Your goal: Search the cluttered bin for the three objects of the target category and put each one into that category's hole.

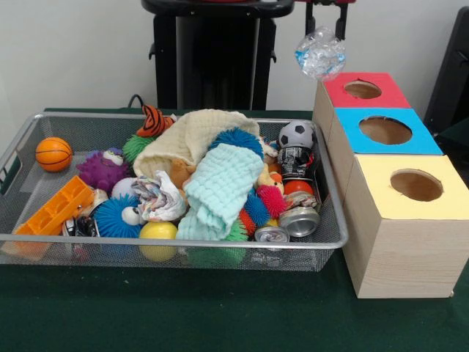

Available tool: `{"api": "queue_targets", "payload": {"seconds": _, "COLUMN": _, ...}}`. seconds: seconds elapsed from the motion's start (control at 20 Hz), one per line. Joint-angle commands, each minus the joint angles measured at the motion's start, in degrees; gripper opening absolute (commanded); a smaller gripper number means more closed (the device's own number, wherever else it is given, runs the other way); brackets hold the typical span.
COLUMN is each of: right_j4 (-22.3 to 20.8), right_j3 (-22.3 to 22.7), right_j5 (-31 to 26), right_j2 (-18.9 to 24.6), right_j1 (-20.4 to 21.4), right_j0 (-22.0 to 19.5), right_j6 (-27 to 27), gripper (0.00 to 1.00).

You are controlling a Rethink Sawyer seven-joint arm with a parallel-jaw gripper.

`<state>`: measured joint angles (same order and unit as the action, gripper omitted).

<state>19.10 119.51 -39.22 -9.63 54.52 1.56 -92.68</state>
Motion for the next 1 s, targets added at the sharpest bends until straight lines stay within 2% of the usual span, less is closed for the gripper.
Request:
{"api": "queue_targets", "payload": {"seconds": 0.05, "right_j4": 4.89, "right_j3": 2.04, "right_j5": 5.57, "right_j2": 2.45, "right_j1": -3.77, "right_j0": 1.81, "right_j6": -18.17, "gripper": 0.0}}
{"api": "queue_targets", "payload": {"seconds": 0.7, "right_j4": 8.12, "right_j3": -1.22, "right_j5": 9.07, "right_j2": 3.84, "right_j1": -9.07, "right_j0": 5.35, "right_j6": -21.68, "gripper": 0.0}}
{"api": "queue_targets", "payload": {"seconds": 1.0, "right_j4": 9.16, "right_j3": -2.15, "right_j5": 9.58, "right_j2": 3.58, "right_j1": -10.23, "right_j0": 6.88, "right_j6": -23.05, "gripper": 0.0}}
